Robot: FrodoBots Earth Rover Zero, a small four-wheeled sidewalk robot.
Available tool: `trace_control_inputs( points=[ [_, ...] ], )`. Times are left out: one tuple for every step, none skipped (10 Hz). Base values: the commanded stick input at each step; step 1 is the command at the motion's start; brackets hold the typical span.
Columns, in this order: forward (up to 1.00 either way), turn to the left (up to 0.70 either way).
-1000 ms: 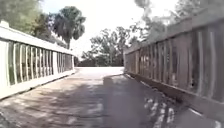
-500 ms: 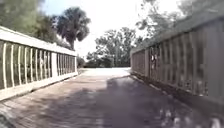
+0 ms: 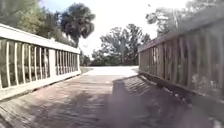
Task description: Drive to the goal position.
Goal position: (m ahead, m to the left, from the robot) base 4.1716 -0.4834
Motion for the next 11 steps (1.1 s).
trace_control_inputs(
  points=[
    [0.70, 0.00],
    [0.70, 0.00],
    [0.70, 0.00],
    [0.70, 0.00],
    [0.70, 0.00],
    [0.70, 0.00],
    [0.70, 0.00],
    [0.70, 0.00],
    [0.70, 0.00],
    [0.70, 0.00],
    [0.70, 0.00]
  ],
)
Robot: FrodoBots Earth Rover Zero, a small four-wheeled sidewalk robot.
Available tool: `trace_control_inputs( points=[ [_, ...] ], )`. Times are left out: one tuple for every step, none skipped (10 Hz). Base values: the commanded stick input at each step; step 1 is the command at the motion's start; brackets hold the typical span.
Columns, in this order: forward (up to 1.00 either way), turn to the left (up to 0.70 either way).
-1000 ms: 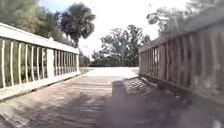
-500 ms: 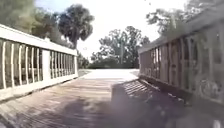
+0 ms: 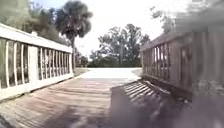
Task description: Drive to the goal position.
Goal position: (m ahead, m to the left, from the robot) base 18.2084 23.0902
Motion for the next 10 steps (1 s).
trace_control_inputs(
  points=[
    [0.70, 0.00],
    [0.70, 0.00],
    [0.70, 0.00],
    [0.70, 0.00],
    [0.70, 0.00],
    [0.70, 0.00],
    [0.70, 0.00],
    [0.70, 0.00],
    [0.70, 0.00],
    [0.70, 0.00]
  ],
)
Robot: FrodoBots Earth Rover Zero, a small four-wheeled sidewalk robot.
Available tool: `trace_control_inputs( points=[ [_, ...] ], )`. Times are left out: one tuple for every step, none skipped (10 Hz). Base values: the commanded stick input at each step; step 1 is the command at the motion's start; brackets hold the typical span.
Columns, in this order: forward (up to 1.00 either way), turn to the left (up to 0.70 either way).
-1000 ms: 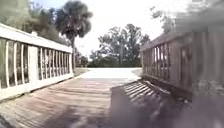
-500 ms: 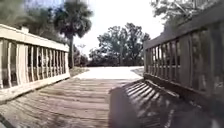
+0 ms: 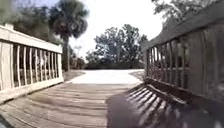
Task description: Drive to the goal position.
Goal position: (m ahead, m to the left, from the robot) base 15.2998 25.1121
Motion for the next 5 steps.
trace_control_inputs(
  points=[
    [0.70, 0.00],
    [0.70, 0.00],
    [0.70, 0.00],
    [0.70, 0.00],
    [0.70, 0.00]
  ],
)
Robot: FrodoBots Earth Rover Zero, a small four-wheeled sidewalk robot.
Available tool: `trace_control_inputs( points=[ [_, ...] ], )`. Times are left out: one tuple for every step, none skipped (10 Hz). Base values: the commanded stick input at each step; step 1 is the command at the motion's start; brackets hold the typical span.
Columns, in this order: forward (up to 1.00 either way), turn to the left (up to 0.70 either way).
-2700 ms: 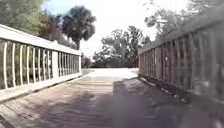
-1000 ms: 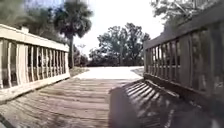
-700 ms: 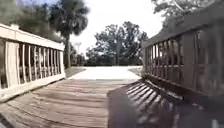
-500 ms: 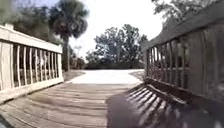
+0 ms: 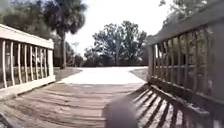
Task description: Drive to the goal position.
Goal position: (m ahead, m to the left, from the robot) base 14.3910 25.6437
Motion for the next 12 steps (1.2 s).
trace_control_inputs(
  points=[
    [0.70, 0.00],
    [0.70, 0.00],
    [0.70, 0.00],
    [0.70, 0.00],
    [0.70, 0.00],
    [0.70, 0.00],
    [0.70, 0.00],
    [0.70, 0.00],
    [0.70, 0.00],
    [0.70, 0.00],
    [0.70, 0.00],
    [0.70, 0.00]
  ],
)
